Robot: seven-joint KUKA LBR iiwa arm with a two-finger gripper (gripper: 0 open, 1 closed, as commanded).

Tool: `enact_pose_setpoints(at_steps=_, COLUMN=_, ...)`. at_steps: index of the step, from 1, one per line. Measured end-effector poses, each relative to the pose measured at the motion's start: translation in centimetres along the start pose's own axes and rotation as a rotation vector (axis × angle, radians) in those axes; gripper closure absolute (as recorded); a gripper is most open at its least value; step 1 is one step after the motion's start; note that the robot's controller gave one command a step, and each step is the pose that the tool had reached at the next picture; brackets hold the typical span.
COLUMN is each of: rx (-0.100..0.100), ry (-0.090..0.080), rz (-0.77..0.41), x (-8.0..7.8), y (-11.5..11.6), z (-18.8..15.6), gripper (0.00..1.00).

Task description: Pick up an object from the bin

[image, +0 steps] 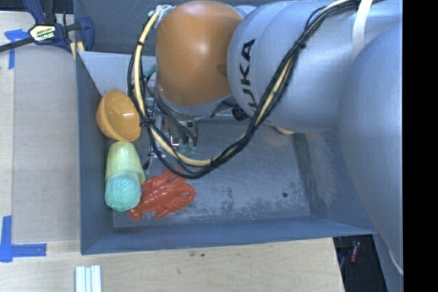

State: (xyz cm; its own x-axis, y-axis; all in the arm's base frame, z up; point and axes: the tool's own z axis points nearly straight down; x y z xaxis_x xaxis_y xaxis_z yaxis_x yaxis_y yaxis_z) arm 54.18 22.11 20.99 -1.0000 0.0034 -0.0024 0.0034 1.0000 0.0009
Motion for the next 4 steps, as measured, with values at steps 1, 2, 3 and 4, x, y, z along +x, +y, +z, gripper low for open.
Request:
enact_pose_setpoints(at_steps=1, rx=0.000, ry=0.000, rz=0.000, x=0.0, y=0.0, z=0.0, gripper=0.00)
enact_pose_setpoints(at_steps=2, rx=0.000, ry=0.001, rz=-0.015, x=2.8, y=1.5, z=4.5, gripper=0.00)
enact_pose_setpoints(at_steps=3, rx=-0.002, ry=-0.006, rz=-0.016, x=3.1, y=1.3, z=4.7, gripper=0.00)
enact_pose_setpoints(at_steps=4, rx=-0.004, ry=-0.012, rz=0.012, x=-2.1, y=1.8, z=2.6, gripper=0.00)
